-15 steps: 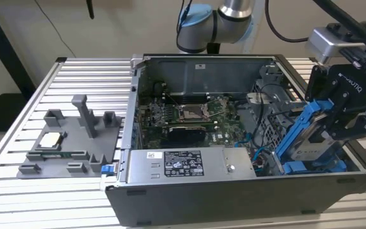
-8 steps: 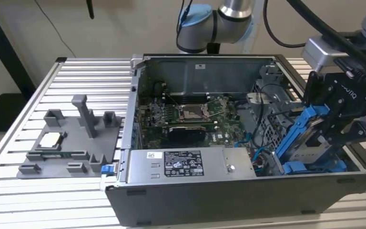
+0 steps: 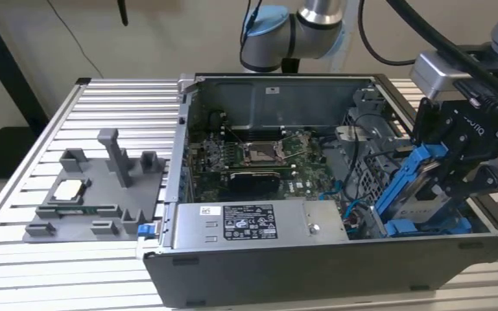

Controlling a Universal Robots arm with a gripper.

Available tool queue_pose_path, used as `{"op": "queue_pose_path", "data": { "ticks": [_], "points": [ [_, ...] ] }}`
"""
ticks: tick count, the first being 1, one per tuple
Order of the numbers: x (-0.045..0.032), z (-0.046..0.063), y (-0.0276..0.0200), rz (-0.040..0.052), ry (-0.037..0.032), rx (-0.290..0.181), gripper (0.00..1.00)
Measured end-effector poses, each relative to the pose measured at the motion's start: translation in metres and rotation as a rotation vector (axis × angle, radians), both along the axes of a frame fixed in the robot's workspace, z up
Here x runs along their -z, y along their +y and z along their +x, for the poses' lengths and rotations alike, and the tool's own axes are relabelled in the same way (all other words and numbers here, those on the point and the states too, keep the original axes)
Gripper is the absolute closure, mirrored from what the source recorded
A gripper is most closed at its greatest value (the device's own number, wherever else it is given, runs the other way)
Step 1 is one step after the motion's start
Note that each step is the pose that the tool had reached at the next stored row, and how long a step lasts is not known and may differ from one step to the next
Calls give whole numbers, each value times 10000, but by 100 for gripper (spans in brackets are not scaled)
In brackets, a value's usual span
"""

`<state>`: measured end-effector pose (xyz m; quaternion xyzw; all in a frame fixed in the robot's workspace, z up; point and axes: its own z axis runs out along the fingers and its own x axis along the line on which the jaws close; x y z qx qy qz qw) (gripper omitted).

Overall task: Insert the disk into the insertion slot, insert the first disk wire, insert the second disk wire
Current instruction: 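Insert the disk into the insertion slot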

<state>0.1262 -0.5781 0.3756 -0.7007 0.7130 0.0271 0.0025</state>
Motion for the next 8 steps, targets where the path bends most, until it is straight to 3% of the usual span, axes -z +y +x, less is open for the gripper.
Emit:
{"op": "queue_pose_path", "data": {
  "ticks": [3,4,8],
  "points": [
    [-2,0,0,0,2,0,60],
    [-8,0,0,-1,2,0,53],
    [-53,0,0,-4,1,1,53]
  ]
}}
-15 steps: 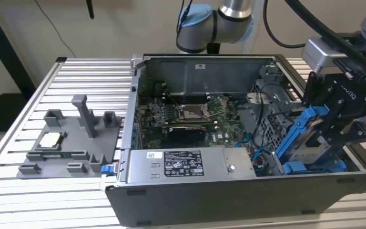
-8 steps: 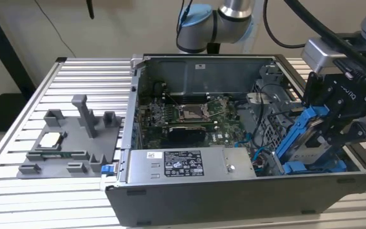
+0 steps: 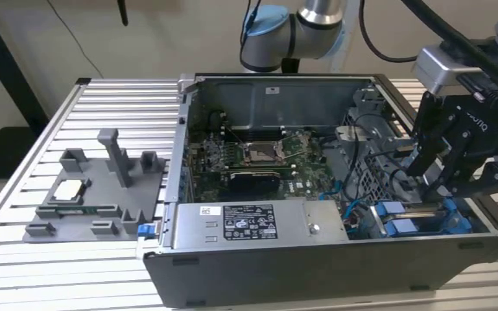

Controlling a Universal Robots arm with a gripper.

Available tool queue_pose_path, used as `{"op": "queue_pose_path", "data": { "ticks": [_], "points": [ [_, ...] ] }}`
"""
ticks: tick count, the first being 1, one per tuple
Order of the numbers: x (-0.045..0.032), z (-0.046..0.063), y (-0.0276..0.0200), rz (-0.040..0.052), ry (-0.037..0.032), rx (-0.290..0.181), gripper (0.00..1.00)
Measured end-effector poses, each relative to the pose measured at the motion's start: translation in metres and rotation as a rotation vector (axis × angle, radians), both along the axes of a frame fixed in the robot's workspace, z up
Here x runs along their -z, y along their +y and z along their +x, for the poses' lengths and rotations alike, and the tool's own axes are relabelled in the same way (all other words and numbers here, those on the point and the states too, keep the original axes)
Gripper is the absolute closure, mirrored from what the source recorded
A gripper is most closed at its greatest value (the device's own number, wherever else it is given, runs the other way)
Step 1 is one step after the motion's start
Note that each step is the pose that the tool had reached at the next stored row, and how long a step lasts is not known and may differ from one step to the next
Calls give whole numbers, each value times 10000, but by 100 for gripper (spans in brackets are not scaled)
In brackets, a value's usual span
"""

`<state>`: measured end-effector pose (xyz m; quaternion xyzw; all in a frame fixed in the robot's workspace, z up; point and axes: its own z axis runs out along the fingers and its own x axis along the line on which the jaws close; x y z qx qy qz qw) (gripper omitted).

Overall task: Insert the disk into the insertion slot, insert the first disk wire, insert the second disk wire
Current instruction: 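Insert the disk into the insertion slot, then insert the first disk wire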

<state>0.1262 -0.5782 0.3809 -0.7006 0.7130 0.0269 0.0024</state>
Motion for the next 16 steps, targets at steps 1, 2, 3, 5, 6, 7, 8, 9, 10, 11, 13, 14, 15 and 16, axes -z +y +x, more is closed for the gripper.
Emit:
{"op": "queue_pose_path", "data": {
  "ticks": [1,2,3,5,6,7,8,9,10,11,13,14,15,16],
  "points": [
    [-8,0,0,3,0,0,53],
    [-11,-2,1,3,0,0,53],
    [-15,-5,3,2,1,1,53],
    [-43,-9,5,0,0,-1,53],
    [-57,-11,5,0,0,0,53],
    [-68,-15,7,1,0,0,53],
    [-75,-19,9,2,0,1,53],
    [-80,-24,13,4,0,1,53],
    [-92,-30,18,-1,1,0,53],
    [-108,-33,23,-1,0,0,53],
    [-140,-38,32,1,1,-1,53],
    [-152,-41,36,1,0,0,53],
    [-165,-43,41,0,0,0,53],
    [-177,-45,47,1,0,-1,53]
  ]
}}
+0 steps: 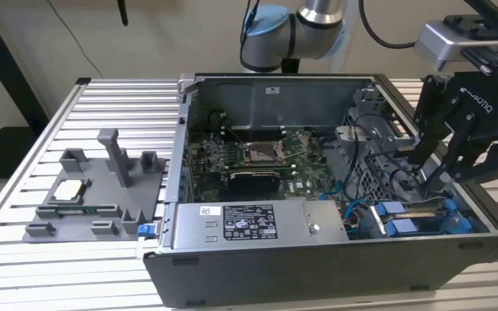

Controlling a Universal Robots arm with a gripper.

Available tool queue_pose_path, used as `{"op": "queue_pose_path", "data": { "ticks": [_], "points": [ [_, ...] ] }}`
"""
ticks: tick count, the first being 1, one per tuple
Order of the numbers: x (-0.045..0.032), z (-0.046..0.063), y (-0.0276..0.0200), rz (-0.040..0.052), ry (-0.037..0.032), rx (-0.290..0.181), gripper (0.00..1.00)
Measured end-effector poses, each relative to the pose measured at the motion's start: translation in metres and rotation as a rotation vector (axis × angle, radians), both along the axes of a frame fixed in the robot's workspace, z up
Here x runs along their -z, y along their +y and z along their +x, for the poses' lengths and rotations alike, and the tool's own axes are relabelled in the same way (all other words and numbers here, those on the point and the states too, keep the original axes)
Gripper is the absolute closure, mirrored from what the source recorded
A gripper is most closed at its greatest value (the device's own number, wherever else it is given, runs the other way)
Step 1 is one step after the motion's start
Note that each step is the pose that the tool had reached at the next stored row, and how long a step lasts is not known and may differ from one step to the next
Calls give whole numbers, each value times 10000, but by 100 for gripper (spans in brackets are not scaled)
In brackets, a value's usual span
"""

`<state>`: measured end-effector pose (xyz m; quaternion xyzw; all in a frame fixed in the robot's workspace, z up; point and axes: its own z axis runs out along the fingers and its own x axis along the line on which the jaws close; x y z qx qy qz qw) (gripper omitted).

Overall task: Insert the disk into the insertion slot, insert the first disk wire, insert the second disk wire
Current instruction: 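Insert the first disk wire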

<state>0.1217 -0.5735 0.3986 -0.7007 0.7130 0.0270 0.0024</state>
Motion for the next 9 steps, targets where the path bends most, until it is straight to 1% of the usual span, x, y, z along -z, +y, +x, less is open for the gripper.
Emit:
{"op": "queue_pose_path", "data": {
  "ticks": [5,9],
  "points": [
    [-51,-9,26,1,0,0,53],
    [-59,-15,64,1,0,1,53]
  ]
}}
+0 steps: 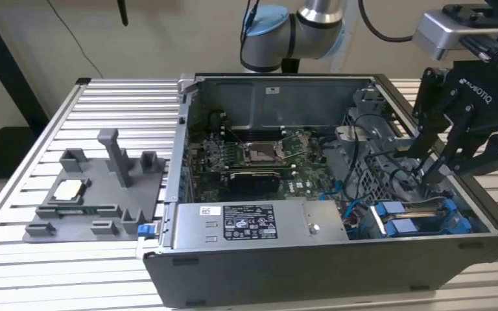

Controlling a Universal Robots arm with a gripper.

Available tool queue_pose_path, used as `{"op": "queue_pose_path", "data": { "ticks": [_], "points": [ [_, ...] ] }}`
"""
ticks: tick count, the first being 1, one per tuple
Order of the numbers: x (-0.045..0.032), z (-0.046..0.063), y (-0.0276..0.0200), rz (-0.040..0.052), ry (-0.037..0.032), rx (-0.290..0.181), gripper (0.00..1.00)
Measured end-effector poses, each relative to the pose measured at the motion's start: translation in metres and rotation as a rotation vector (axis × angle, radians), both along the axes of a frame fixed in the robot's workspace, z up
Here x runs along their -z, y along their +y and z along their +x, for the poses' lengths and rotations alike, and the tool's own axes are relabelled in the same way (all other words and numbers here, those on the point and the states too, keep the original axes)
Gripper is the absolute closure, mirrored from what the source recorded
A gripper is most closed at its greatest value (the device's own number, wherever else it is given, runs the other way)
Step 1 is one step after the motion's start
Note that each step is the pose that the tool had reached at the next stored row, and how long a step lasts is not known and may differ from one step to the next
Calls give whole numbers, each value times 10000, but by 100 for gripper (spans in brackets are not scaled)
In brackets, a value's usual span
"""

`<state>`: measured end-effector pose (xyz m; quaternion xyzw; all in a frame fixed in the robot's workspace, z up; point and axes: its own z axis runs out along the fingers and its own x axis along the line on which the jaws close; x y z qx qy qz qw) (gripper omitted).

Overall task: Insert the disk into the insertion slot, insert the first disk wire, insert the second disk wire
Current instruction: 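Insert the first disk wire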

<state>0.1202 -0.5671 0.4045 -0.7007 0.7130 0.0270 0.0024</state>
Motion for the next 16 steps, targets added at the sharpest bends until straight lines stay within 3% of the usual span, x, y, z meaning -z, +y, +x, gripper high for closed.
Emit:
{"op": "queue_pose_path", "data": {
  "ticks": [10,16],
  "points": [
    [0,-1,143,-1,0,0,53],
    [0,-1,185,-2,0,0,53]
  ]
}}
